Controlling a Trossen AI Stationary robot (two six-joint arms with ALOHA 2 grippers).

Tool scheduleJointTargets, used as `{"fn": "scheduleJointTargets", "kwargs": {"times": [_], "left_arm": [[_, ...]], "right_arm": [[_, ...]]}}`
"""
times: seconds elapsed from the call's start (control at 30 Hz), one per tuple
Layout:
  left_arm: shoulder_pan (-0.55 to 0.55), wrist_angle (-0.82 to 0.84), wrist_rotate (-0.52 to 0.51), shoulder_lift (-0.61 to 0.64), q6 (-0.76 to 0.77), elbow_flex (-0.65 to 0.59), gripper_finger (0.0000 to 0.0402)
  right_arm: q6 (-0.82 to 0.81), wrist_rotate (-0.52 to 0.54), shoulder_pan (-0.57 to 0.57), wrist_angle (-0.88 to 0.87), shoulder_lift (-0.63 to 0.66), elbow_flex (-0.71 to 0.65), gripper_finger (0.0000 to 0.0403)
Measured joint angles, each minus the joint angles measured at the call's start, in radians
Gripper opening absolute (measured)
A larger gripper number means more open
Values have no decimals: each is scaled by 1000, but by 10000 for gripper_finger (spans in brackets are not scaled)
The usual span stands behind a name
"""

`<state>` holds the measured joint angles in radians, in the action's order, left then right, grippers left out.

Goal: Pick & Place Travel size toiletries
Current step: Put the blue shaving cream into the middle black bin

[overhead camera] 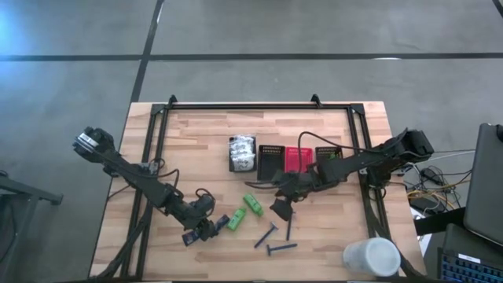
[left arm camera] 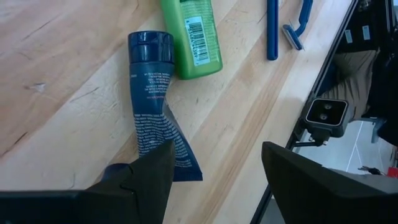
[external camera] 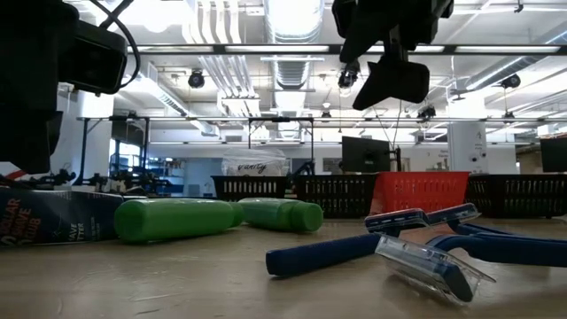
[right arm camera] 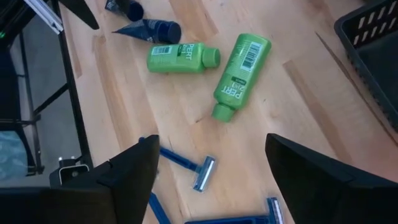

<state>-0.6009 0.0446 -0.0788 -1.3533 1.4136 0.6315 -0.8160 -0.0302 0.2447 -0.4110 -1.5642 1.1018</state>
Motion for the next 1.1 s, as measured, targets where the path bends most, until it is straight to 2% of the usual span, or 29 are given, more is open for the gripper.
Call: {"fn": "scheduleJointTargets", "kwargs": {"times": [0.13, 0.27, 0.37, 0.53, 0.63, 0.7, 1.0, 1.1], "left_arm": [[1, -4, 0, 0, 5, 0, 246], [1, -13, 1, 0, 93, 0, 246], [1, -19, -27, -1, 103, 1, 246], [1, -20, -121, -3, 100, 1, 245], [1, 13, -257, -3, 67, 1, 246], [3, 27, -303, -4, 46, 1, 245], [3, 89, -284, -4, 53, 1, 245], [3, 90, -211, -4, -4, 1, 245]], "right_arm": [[-4, 3, 0, 0, 0, 0, 279], [-20, 3, 0, 1, 0, 0, 273], [-38, 3, 1, 1, 0, 0, 268], [-40, 4, 2, 3, 0, -3, 260], [-34, 31, 2, 2, -1, -11, 256], [-31, 60, 2, 1, -1, -14, 254], [-6, 83, 1, 2, -1, -15, 243], [-15, 82, 1, -1, -1, -16, 242]]}}
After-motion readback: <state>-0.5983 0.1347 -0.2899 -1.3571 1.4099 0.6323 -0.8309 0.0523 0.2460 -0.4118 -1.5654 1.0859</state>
